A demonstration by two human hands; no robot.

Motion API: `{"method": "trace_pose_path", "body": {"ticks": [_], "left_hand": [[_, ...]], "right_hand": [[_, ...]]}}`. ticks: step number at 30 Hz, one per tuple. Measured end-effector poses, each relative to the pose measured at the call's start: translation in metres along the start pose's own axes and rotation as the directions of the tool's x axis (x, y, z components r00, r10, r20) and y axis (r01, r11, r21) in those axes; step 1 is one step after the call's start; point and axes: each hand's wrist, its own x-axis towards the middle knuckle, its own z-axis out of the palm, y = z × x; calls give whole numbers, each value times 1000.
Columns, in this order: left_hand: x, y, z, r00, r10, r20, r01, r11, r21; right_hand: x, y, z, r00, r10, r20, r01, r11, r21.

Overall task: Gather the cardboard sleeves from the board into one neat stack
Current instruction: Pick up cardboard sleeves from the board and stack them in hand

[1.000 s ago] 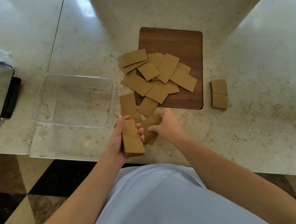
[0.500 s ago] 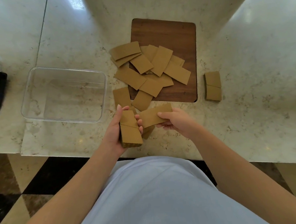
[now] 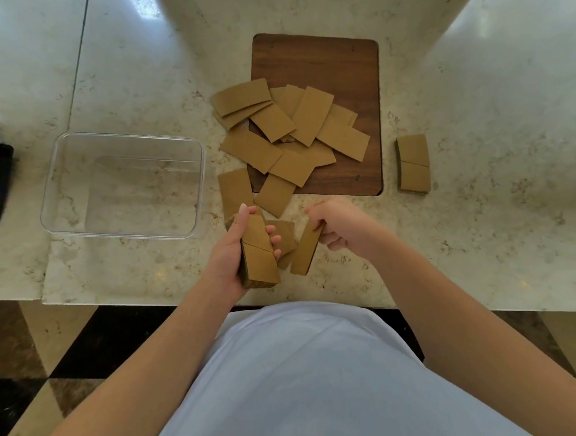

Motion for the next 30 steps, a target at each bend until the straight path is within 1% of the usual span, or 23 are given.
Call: {"method": "trace_pose_path", "body": {"ticks": [2,4,6,8,9,10,11,12,13,15,16,17,18,19,20,21,22,23,24,25,26,28,30], "left_hand": [[-1,-1,2,999,-5,40,3,999,36],[-3,-4,6,996,-12,89,2,994,110],[-4,-7,10,993,-13,116,-11,978,206],[-6,-9,14,989,-29,144,-3,977,214],[-6,-9,16,988,-29,154,-4,977,213],[-6,-9,15,986,-26,164,-10,976,219],[-7,-8,14,984,-26,175,-14,974,224],[-7,-7,13,981,-36,188,-7,974,224],[-8,-6,11,978,-56,199,12,976,218],[-9,-5,6,974,-86,209,47,982,185],[-9,-6,4,973,-84,214,52,987,153],[-9,-6,2,973,-79,218,57,993,104],[-9,-6,-1,971,-76,225,68,997,45],[-8,-6,-2,968,-78,239,82,997,-6],[-9,-5,-4,965,-79,250,92,995,-42],[-9,-5,-7,963,-79,257,98,993,-62],[-8,-4,-11,962,-78,262,101,992,-78],[-8,-3,-14,962,-76,262,104,990,-93],[-8,-3,-18,964,-72,257,102,989,-107],[-7,-2,-21,967,-62,245,94,988,-121],[-7,-2,-24,972,-50,231,83,987,-136],[-6,0,-29,976,-31,217,68,984,-166],[-7,3,-33,976,-22,218,62,982,-179]], "right_hand": [[-3,-8,6,997,38,67,-35,999,-38],[-6,-11,15,991,33,132,-20,995,-97],[-6,-13,23,984,-3,180,29,990,-138],[-3,-14,32,962,32,273,-28,999,-19],[-2,-13,36,964,20,264,-10,999,-39],[-2,-11,40,975,-39,218,68,990,-125],[-3,-10,43,976,-114,186,147,974,-172],[-2,-9,44,968,-153,200,186,970,-159],[-2,-8,42,958,-141,249,171,980,-103],[-6,-7,34,902,-138,410,136,990,33],[-6,-7,29,874,-161,459,136,987,88],[-6,-8,24,867,-183,463,126,980,151],[-5,-11,23,889,-206,410,127,969,211],[-3,-12,22,931,-208,301,132,958,255],[2,-11,23,968,-201,151,158,954,254],[7,-10,26,977,-213,4,208,958,197],[14,-6,28,960,-261,-104,269,961,69],[19,-1,31,927,-340,-158,324,938,-123],[25,6,34,888,-434,-153,367,868,-336],[30,13,38,853,-511,-105,395,764,-509],[34,19,42,822,-567,-55,411,657,-632],[39,27,51,758,-652,21,436,482,-760],[42,31,58,731,-679,69,419,367,-831]]}}
